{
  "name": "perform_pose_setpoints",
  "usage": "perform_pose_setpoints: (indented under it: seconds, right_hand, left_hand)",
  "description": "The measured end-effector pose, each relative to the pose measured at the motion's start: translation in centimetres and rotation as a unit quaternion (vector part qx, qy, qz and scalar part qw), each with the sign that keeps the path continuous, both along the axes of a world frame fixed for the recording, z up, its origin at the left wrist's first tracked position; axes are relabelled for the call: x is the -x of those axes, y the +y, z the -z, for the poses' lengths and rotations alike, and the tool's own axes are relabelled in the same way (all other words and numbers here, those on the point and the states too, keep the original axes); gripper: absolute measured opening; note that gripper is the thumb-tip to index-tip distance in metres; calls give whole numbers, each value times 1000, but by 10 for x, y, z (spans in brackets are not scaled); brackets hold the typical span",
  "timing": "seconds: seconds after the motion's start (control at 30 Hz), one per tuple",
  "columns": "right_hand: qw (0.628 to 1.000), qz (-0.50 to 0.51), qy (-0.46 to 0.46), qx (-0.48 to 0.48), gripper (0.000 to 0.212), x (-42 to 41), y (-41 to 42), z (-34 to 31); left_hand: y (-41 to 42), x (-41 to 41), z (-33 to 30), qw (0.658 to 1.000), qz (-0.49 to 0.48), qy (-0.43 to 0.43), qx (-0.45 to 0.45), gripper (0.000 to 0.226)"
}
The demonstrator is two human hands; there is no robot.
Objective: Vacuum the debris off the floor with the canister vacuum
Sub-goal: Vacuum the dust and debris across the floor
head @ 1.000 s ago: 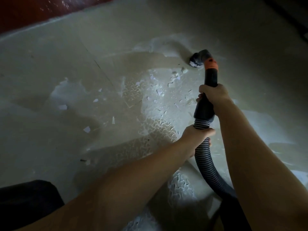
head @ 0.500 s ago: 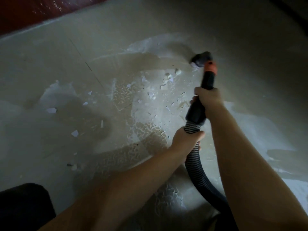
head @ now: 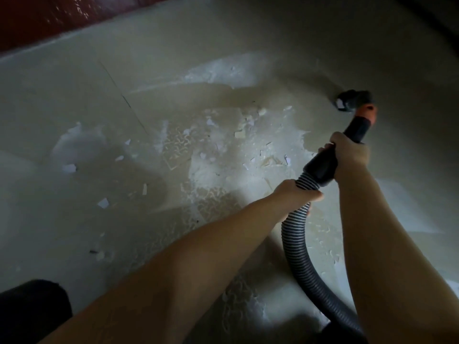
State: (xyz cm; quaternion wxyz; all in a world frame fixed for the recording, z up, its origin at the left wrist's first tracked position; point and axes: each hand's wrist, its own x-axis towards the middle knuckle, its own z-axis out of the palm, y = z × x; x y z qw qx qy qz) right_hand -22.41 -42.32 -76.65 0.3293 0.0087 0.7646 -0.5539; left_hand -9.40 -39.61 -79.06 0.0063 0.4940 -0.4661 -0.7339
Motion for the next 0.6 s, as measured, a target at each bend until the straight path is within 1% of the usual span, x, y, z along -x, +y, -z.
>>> perform_pose_setpoints:
  seconds: [0.03, 0.1, 0.17, 0.27, 0.3, 0.33, 0.37, 0.4, 0.47, 0.5, 0.57, 0.6]
  right_hand:
    - [1000, -7, -4, 4, 18, -1, -8, -1]
    - [998, -58, -19, 14, 17, -13, -28, -2]
    - [987, -158, -24, 11, 16, -35, -44, -1]
    - [945, -326, -17, -17, 12, -69, -52, 2]
    - [932, -362, -11, -29, 12, -73, -51, 2]
    - [928, -372, -6, -34, 12, -72, -50, 2]
    - [935, -353, -4, -30, 12, -66, -46, 3]
    - [950, -313, -7, -21, 12, -56, -43, 5]
    - [979, -201, -15, -4, 12, -35, -37, 8]
    - [989, -148, -19, 1, 12, -28, -34, 8]
    - [995, -94, -21, 2, 13, -24, -36, 4]
    - [996, -92, -21, 0, 14, -27, -41, 2]
  left_hand:
    - [-6, 1, 0, 1000, -21, 5, -4, 19]
    - [-11, -6, 3, 997, -70, -1, 10, 17]
    - [-6, -18, 9, 992, -128, 1, 21, 14]
    - [9, -34, 18, 981, -191, 0, 20, 12]
    - [13, -36, 20, 980, -197, 3, 14, 10]
    - [14, -35, 21, 981, -191, 5, 10, 10]
    - [13, -32, 20, 985, -174, 6, 8, 11]
    - [10, -29, 19, 989, -150, 8, 6, 11]
    - [2, -23, 12, 995, -94, 13, 5, 12]
    - [-4, -21, 8, 997, -73, 11, 10, 12]
    - [-17, -23, 0, 997, -69, 0, 14, 16]
    - [-22, -26, -4, 996, -84, 1, 6, 16]
